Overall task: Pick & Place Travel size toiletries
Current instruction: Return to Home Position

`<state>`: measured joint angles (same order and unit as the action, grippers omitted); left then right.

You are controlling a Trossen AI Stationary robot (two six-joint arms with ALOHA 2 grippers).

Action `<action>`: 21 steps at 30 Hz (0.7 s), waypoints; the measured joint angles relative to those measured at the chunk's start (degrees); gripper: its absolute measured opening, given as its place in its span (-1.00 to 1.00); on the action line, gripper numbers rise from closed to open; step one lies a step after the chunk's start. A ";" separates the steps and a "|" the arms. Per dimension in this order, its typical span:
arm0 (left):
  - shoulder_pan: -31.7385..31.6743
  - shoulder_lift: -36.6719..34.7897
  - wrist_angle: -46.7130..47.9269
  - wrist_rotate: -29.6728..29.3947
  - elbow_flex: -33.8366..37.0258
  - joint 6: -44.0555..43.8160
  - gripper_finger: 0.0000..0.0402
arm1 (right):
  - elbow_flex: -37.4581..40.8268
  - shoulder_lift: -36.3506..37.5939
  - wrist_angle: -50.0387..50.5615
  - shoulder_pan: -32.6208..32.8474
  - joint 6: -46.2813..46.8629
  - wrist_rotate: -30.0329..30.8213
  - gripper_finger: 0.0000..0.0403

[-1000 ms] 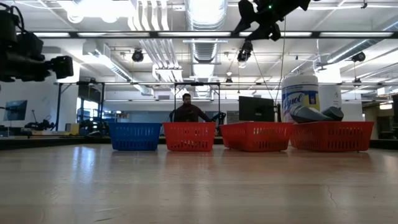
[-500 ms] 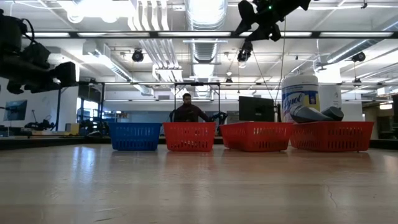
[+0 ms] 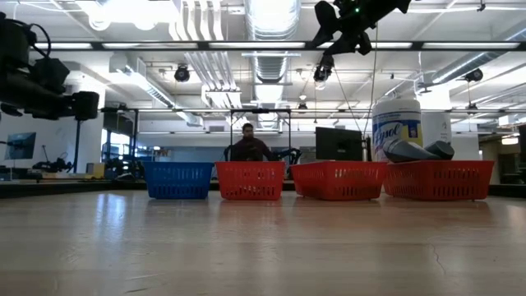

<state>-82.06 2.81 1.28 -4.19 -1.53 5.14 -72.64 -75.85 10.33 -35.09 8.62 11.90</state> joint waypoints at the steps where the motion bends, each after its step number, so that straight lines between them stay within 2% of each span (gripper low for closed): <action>1: 0.00 0.00 -0.18 -1.02 -0.01 0.08 0.42 | 0.00 0.00 0.00 0.00 0.04 0.00 0.22; 13: 0.00 0.00 -0.39 -1.55 -0.01 -0.98 0.42 | 0.00 0.00 -0.07 -0.02 10.58 -0.02 0.12; 21: 0.00 0.00 -0.40 -1.75 -0.01 -1.08 0.42 | 0.07 -0.02 -0.07 -0.02 10.71 -0.02 0.09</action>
<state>-82.06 2.81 0.88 -5.94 -1.54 4.05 -72.58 -75.88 10.26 -35.11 19.33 11.88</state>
